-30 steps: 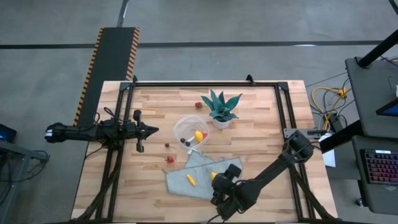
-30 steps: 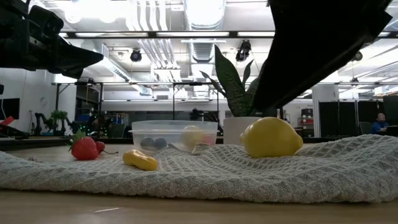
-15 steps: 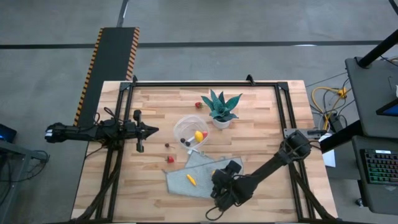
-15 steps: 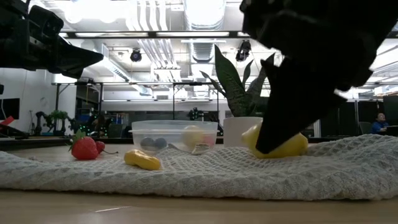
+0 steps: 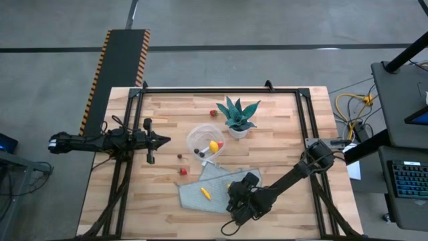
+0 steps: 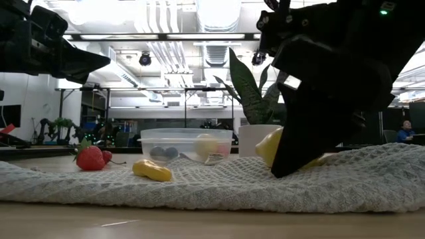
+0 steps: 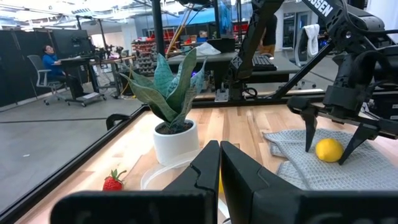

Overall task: Pick and placing Produce into tupperware
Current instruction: Put the yellow lemon into the container, then put the yellow corn into the container

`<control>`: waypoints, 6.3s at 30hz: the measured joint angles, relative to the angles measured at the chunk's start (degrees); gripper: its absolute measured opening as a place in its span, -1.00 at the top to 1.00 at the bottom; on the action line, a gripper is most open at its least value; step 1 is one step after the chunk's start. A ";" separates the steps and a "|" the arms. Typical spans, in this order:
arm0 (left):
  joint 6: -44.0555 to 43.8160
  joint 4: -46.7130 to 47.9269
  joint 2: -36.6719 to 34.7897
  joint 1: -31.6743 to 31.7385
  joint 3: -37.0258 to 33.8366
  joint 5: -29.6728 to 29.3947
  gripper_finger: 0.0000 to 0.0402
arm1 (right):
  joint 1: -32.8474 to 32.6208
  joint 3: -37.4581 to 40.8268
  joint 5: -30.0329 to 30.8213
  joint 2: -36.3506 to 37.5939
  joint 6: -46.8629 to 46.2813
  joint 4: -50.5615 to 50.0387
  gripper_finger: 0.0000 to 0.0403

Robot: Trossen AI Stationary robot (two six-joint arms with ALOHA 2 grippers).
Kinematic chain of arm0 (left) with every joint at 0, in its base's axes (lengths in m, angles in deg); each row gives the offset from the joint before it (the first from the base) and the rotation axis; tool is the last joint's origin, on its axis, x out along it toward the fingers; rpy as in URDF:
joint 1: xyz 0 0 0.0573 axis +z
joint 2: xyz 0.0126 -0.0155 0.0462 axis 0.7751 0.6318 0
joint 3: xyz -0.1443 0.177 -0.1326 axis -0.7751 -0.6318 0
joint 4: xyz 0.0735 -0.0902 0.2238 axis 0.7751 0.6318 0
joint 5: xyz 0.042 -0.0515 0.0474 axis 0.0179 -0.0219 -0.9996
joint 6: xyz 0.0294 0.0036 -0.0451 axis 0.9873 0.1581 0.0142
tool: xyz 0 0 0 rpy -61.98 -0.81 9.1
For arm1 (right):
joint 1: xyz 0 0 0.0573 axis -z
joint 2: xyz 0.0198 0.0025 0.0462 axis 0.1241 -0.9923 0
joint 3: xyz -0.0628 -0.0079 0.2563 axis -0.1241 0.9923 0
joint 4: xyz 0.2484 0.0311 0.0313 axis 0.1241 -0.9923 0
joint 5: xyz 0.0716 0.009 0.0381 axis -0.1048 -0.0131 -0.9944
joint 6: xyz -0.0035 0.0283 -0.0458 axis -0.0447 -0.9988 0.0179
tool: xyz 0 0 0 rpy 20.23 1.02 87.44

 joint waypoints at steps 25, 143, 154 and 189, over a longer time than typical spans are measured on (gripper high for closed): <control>0.00 0.01 0.01 -0.01 0.00 0.00 1.00 | 0.00 -3.40 0.21 0.20 2.56 -0.26 0.02; -0.48 -0.02 -0.06 -0.01 0.01 -0.01 1.00 | 34.36 -13.70 -26.03 -2.03 67.10 7.93 0.02; -0.47 -0.01 -0.01 0.01 0.01 -0.01 1.00 | 34.36 -13.49 -29.41 -2.03 67.12 9.78 -0.03; -0.46 0.01 -0.01 0.00 0.02 -0.02 1.00 | 34.03 -19.10 -29.83 -1.75 66.62 8.82 -0.11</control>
